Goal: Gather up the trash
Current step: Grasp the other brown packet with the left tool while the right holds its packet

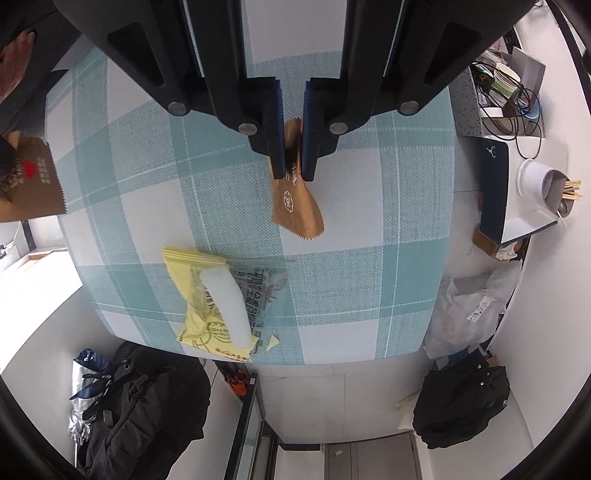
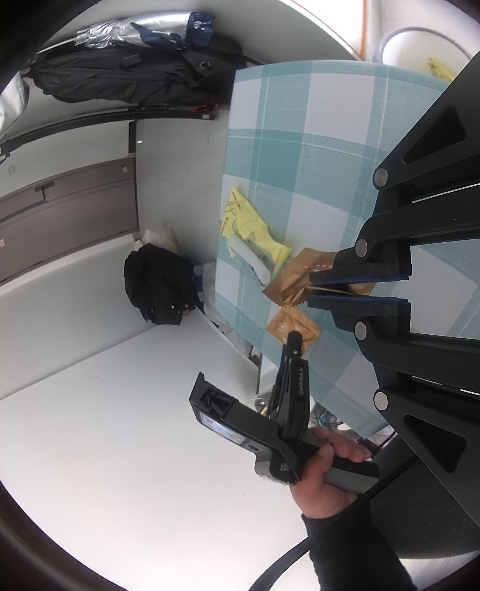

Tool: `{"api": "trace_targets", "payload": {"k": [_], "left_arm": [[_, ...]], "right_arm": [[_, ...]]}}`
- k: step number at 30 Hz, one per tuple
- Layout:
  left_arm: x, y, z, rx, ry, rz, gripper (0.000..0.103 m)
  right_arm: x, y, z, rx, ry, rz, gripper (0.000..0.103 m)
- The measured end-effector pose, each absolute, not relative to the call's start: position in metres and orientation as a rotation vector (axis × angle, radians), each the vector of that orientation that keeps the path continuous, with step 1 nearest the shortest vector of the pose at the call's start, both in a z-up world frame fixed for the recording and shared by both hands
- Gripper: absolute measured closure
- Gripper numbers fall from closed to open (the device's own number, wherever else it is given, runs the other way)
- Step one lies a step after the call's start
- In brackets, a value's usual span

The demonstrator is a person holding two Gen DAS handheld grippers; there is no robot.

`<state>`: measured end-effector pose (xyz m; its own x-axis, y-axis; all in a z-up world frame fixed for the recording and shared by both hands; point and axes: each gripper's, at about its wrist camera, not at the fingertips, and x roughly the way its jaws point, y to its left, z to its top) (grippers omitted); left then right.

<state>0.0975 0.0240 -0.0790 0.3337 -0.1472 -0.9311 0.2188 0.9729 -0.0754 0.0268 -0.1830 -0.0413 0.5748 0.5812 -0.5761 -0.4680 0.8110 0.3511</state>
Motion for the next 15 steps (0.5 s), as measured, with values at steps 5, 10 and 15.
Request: {"api": "trace_targets", "payload": {"k": [5, 10, 15], "left_arm": [[0.085, 0.028, -0.074, 0.034, 1.209, -0.218, 0.101], [0.074, 0.03, -0.068, 0.048, 1.189, -0.169, 0.101], [0.063, 0.03, -0.051, 0.025, 1.132, -0.178, 0.101]], "right_arm": [[0.022, -0.18, -0.044, 0.167, 0.748, 0.612, 0.098], [0.015, -0.184, -0.04, 0.189, 0.761, 0.63, 0.098], [0.004, -0.193, -0.017, 0.184, 0.706, 0.631, 0.098]]}}
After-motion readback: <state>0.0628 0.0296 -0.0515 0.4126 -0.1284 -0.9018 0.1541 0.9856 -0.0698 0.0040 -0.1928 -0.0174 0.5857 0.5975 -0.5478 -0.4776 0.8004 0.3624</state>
